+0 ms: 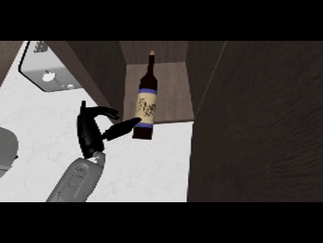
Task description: Pick up the wine, place it into the cabinet and close the cabinet
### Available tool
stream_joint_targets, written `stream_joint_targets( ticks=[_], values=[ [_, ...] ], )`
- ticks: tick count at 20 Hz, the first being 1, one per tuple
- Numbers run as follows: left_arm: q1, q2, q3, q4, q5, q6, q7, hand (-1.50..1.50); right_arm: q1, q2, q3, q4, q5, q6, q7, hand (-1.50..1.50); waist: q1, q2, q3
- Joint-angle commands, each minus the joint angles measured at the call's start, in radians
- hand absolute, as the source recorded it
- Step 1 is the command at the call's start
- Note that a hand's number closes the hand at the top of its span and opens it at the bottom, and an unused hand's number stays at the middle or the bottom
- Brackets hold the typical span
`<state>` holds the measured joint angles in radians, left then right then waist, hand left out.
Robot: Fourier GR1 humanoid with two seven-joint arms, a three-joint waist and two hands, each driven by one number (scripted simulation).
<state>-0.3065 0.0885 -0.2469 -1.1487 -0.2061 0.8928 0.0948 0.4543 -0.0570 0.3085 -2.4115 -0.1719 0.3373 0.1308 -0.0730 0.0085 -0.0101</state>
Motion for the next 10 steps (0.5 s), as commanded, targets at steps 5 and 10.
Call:
stream_joint_targets(
  ticks=[5,10],
  values=[
    [-0.129,-0.085,-0.076,-0.15,0.114,-0.173,-0.141,-1.5,0.01,0.003,-0.002,-0.078,-0.009,-0.03,0.034,-1.5,0.005,-0.013,0.004],
    [-0.076,-0.086,-0.139,-0.234,0.21,-0.233,-0.189,-1.5,0.013,0.004,-0.022,-0.063,0.004,-0.051,0.034,-1.5,0.027,-0.014,0.006]
  ],
)
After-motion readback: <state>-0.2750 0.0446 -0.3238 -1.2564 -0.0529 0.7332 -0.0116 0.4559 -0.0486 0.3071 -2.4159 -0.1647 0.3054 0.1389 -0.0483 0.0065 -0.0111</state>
